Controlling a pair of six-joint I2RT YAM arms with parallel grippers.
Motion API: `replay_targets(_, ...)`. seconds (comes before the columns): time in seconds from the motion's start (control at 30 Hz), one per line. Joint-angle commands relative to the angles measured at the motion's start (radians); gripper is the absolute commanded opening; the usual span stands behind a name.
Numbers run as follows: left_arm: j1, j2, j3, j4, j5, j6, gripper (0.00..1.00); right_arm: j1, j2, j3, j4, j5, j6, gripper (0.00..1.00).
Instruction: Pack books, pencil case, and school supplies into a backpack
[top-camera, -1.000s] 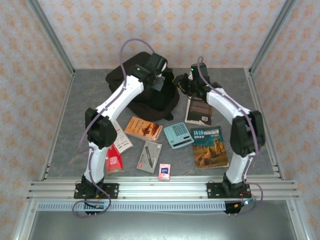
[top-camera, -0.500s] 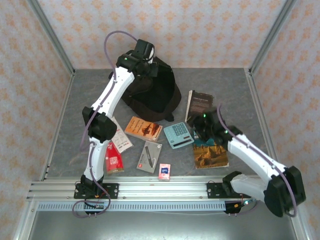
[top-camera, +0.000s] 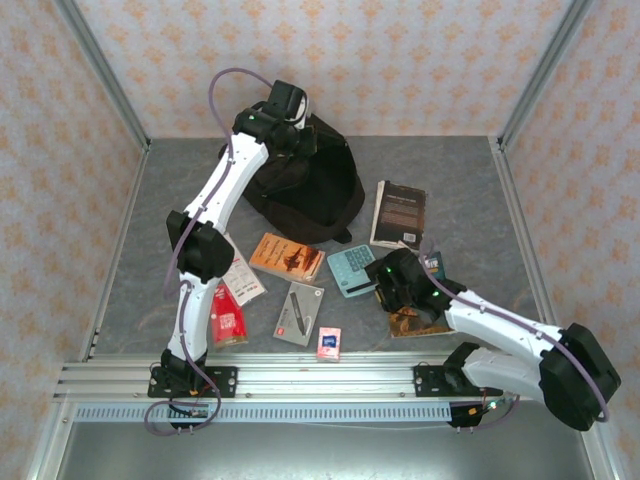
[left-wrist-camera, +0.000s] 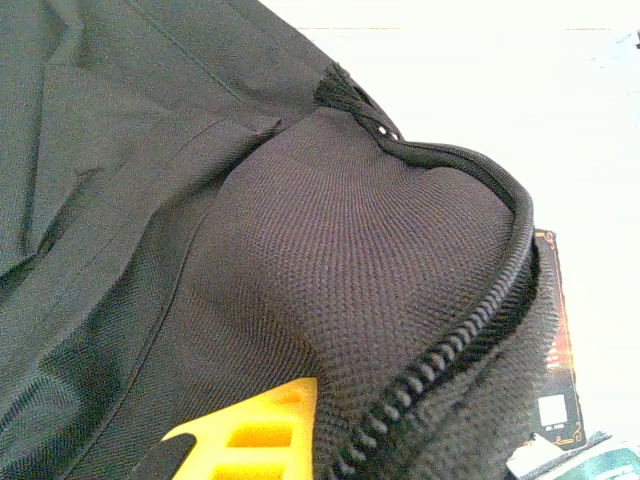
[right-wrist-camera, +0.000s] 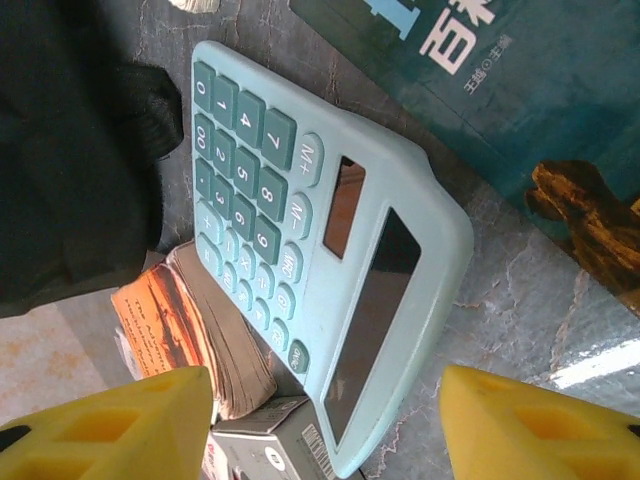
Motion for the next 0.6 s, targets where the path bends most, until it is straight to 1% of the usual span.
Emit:
replay_targets(0.0, 0.01, -0.005, 0.014, 0.043, 0.04, -0.022, 0.0, 0.02, -0.03, 0.001, -0.04, 0.088, 0.044, 0.6)
replay_targets(0.07, 0.014, -0.003, 0.014, 0.045, 0.047, -0.027, 0.0, 0.022, -0.027, -0.014, -0.033, 0.092, 0.059, 0.56)
replay_targets(0.17, 0.016, 0.0, 0.014, 0.045, 0.053, -0.03, 0.0, 0.022, 0.01, -0.033, 0.028, 0.085, 0.074, 0.52)
replay_targets(0.4, 0.016, 0.0, 0.015, 0.046, 0.063, -0.034, 0.0, 0.025, 0.149, -0.027, 0.17, 0.065, 0.068, 0.5)
replay_targets(0.47, 0.016, -0.001, 0.014, 0.044, 0.063, -0.034, 0.0, 0.025, 0.187, -0.028, 0.206, 0.064, 0.065, 0.48)
replay_targets(0.57, 0.017, -0.006, 0.014, 0.043, 0.062, -0.033, 0.0, 0.024, 0.24, -0.025, 0.256, 0.067, 0.057, 0.42)
